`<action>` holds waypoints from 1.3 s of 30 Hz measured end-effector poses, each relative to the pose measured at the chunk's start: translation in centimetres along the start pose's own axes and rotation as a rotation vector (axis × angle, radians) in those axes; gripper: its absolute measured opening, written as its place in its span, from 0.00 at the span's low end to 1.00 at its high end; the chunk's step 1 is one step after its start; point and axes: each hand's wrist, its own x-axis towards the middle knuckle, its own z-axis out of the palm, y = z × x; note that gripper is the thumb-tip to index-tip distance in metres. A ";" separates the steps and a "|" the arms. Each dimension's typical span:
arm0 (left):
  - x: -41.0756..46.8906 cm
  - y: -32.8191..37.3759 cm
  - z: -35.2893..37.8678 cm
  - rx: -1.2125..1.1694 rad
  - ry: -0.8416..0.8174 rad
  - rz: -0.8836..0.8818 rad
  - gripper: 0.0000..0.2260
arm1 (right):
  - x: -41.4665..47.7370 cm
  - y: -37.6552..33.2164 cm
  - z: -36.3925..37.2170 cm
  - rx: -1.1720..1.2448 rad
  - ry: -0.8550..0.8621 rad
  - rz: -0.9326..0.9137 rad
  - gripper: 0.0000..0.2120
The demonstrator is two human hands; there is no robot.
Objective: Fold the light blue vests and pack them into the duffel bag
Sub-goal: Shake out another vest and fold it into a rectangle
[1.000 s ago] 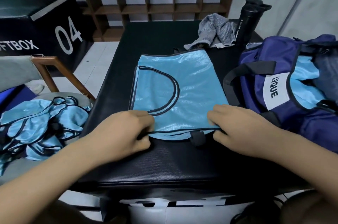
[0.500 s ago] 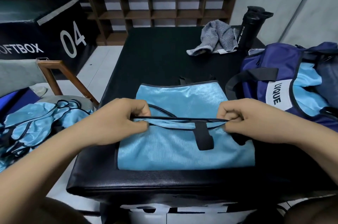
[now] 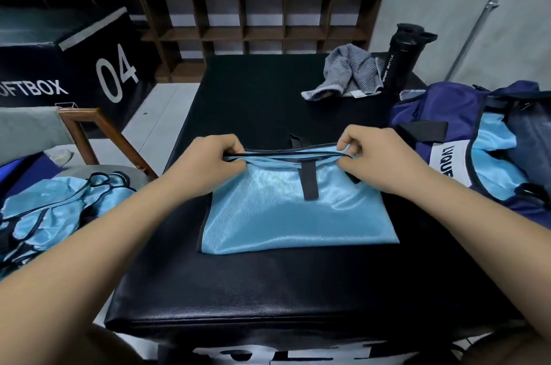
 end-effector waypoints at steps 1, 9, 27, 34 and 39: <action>0.6 -0.3 0.3 -0.003 0.016 -0.006 0.05 | 0.5 0.0 0.2 -0.026 0.008 -0.002 0.08; 4.1 -2.8 2.9 0.105 0.058 0.063 0.04 | 2.5 1.2 2.1 -0.343 0.143 -0.064 0.17; 1.3 1.1 6.6 0.146 -0.034 0.382 0.05 | -4.3 0.6 5.2 -0.550 0.001 -0.286 0.08; 1.9 1.7 8.1 0.120 -0.178 0.517 0.10 | -3.5 1.7 6.3 -0.688 0.126 -0.280 0.09; 2.1 2.2 8.9 0.124 -0.220 0.527 0.20 | -3.2 2.1 6.3 -0.657 0.055 -0.158 0.28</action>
